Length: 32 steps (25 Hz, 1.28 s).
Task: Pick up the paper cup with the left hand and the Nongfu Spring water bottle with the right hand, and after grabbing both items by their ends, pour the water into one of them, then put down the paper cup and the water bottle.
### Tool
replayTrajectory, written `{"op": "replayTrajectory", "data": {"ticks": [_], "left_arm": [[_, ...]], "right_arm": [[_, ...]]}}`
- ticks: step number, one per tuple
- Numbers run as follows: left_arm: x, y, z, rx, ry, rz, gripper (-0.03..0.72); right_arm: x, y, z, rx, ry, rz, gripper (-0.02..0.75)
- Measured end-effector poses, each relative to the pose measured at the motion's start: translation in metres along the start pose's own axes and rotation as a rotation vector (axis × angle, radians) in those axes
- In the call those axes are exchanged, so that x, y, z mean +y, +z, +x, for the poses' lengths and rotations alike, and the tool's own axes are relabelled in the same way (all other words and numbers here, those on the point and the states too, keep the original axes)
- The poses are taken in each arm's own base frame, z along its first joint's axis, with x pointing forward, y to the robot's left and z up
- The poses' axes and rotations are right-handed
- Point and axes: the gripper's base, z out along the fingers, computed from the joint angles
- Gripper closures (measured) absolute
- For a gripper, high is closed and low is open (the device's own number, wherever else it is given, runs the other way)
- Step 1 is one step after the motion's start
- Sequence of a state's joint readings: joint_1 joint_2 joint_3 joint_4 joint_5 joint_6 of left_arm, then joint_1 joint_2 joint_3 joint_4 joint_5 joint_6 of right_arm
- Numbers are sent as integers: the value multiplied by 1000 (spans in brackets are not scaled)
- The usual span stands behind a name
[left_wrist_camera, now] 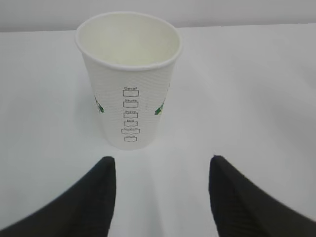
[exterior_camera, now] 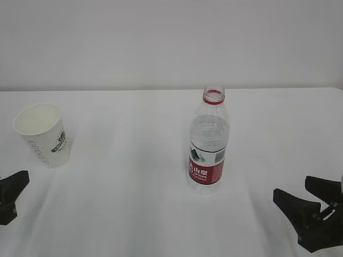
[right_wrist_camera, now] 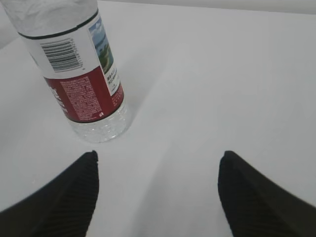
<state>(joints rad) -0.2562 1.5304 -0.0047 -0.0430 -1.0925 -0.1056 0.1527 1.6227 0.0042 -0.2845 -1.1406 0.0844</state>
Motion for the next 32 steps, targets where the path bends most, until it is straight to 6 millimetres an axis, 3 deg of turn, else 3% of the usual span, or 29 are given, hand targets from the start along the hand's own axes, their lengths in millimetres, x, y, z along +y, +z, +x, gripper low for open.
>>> {"op": "replayTrajectory", "data": {"ticks": [16, 32], "left_arm": [[-1, 4, 10, 60, -3, 19, 313], [-3, 6, 8, 31, -45, 34, 318]], "right_arm": [[-3, 0, -1, -8, 19, 37, 170], [3, 0, 0, -2, -17, -37, 170]]}}
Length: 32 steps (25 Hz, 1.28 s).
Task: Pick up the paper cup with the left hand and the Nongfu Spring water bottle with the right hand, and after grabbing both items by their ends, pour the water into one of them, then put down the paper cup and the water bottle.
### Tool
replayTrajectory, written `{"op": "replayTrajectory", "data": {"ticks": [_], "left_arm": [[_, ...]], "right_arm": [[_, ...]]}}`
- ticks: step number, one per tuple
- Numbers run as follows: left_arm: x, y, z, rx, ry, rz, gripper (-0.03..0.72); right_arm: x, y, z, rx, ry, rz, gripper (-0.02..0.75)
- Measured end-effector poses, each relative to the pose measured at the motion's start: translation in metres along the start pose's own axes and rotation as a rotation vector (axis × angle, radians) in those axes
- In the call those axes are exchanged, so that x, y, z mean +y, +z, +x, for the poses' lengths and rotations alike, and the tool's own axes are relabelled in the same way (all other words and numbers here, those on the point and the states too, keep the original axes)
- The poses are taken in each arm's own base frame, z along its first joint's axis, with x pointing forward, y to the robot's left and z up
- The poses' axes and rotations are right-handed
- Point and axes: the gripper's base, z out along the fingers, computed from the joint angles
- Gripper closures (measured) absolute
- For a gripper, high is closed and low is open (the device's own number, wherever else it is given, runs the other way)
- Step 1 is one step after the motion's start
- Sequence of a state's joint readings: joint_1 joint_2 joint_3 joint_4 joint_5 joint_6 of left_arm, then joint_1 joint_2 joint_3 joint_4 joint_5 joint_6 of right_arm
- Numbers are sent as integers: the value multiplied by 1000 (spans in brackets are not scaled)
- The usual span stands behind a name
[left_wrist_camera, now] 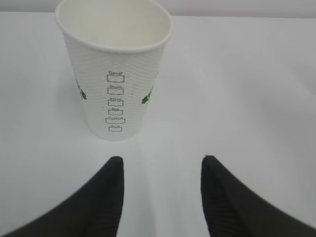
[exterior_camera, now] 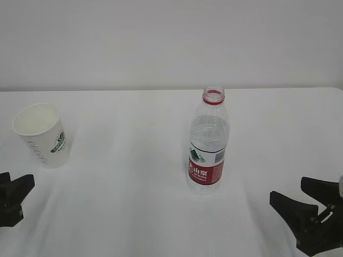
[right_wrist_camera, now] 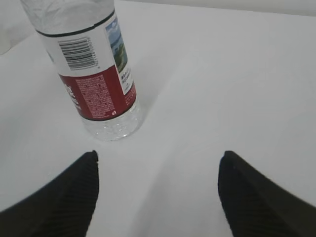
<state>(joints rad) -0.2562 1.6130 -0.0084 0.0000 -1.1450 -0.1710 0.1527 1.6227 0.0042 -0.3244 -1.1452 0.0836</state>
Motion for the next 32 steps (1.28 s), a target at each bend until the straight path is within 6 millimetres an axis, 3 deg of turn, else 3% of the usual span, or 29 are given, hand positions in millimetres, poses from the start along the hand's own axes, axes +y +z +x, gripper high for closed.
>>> {"op": "replayTrajectory", "data": {"ticks": [4, 10, 16, 19, 29, 32], "left_arm": [[0, 0, 0, 0, 4, 0, 321], [-1, 0, 0, -1, 183, 13, 302], [-3, 0, 0, -1, 216, 38, 81], [-5, 0, 1, 0, 225, 57, 29], [-6, 0, 1, 4, 129, 62, 18], [-6, 0, 1, 5, 129, 70, 20]], "right_arm": [[2, 0, 0, 2, -17, -27, 170], [9, 0, 1, 5, -95, -103, 170], [10, -1, 1, 6, -100, -114, 168], [10, 1, -1, 0, -67, -121, 151], [11, 13, -7, -16, -77, -167, 122], [11, 22, 0, 26, -79, -212, 78]]}}
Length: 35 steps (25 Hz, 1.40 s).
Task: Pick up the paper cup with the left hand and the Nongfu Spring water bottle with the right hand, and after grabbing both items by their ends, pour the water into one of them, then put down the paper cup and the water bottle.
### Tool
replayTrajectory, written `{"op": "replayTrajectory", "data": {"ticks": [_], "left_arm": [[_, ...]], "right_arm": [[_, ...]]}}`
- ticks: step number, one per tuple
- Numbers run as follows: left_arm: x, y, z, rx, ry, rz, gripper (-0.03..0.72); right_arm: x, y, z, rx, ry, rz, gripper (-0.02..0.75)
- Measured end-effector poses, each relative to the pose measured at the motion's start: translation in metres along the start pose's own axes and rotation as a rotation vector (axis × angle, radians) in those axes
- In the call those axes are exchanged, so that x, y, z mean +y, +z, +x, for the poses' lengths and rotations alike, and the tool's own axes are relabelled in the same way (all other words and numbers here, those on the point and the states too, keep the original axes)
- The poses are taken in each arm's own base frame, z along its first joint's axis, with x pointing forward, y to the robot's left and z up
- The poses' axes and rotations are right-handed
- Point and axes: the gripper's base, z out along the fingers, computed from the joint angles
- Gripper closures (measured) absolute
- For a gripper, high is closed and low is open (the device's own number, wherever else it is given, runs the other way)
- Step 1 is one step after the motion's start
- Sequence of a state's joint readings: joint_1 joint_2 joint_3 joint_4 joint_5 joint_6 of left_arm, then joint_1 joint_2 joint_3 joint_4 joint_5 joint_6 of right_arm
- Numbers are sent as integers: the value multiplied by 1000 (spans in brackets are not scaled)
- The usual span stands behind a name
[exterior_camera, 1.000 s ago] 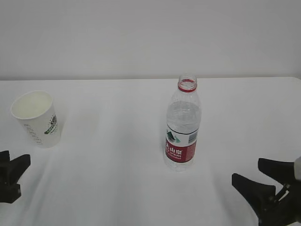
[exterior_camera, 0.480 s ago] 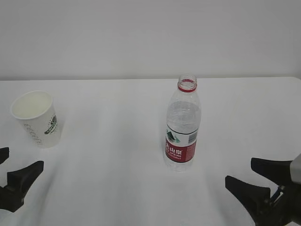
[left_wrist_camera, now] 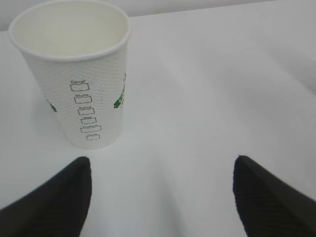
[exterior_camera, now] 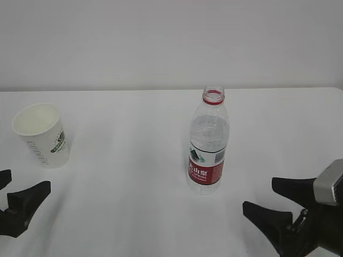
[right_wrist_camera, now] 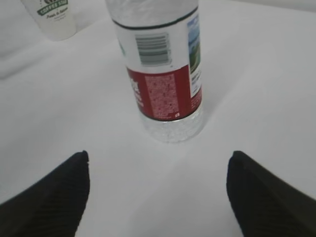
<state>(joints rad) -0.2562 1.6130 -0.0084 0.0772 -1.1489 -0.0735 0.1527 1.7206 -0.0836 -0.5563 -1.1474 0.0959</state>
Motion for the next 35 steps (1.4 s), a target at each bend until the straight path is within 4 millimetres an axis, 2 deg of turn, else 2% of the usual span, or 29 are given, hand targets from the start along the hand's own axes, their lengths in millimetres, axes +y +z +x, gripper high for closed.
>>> {"op": "replayTrajectory", "data": {"ticks": [6, 16, 26, 35], "left_arm": [[0, 0, 0, 0, 0, 4, 30], [-1, 0, 0, 1, 2, 10, 62], [-1, 0, 0, 1, 3, 12, 95], [-1, 0, 0, 1, 3, 12, 98]], "right_arm": [[-6, 20, 11, 56, -43, -49, 63], [-22, 39, -6, -20, -161, 2, 64], [-32, 57, -10, -39, -171, -10, 64], [-34, 68, -22, -86, -190, -64, 65]]}}
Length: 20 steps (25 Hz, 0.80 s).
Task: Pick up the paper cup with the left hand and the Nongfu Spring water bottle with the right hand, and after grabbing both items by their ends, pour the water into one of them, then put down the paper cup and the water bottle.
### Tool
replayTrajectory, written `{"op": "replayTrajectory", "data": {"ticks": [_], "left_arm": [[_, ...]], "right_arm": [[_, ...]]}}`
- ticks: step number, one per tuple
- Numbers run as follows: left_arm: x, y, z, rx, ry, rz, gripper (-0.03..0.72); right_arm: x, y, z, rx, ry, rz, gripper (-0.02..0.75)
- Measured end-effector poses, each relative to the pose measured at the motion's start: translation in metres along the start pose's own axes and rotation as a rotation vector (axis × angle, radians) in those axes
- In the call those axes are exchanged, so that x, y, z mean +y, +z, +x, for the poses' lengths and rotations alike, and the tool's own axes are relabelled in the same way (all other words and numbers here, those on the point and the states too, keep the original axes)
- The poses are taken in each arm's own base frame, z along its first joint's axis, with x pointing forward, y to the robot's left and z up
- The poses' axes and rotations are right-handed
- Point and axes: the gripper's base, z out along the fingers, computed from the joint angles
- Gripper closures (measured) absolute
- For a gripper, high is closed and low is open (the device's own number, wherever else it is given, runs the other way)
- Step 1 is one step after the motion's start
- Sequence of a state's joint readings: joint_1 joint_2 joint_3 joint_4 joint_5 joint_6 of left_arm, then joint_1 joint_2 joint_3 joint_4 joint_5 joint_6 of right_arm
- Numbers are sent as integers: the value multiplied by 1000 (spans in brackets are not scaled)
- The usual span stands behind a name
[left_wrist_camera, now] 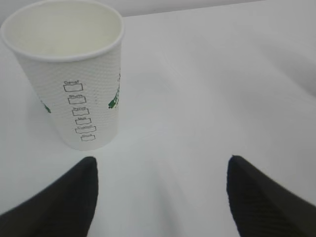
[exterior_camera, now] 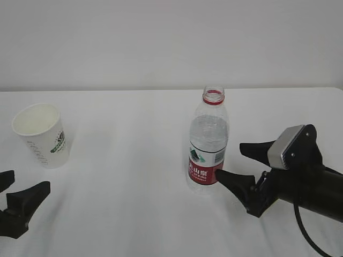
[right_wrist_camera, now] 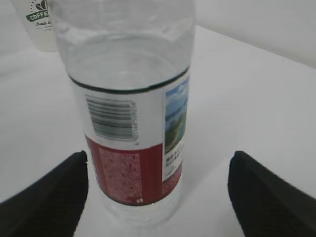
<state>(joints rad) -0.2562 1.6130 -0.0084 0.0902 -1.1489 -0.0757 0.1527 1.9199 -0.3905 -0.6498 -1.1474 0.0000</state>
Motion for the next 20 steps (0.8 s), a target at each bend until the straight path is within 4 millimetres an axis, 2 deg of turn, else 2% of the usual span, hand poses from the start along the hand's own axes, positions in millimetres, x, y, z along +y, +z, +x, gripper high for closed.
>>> {"op": "replayTrajectory", "data": {"ticks": [20], "left_arm": [[0, 0, 0, 0, -1, -2, 99]], "right_arm": [[-13, 41, 6, -26, 8, -132, 73]]}}
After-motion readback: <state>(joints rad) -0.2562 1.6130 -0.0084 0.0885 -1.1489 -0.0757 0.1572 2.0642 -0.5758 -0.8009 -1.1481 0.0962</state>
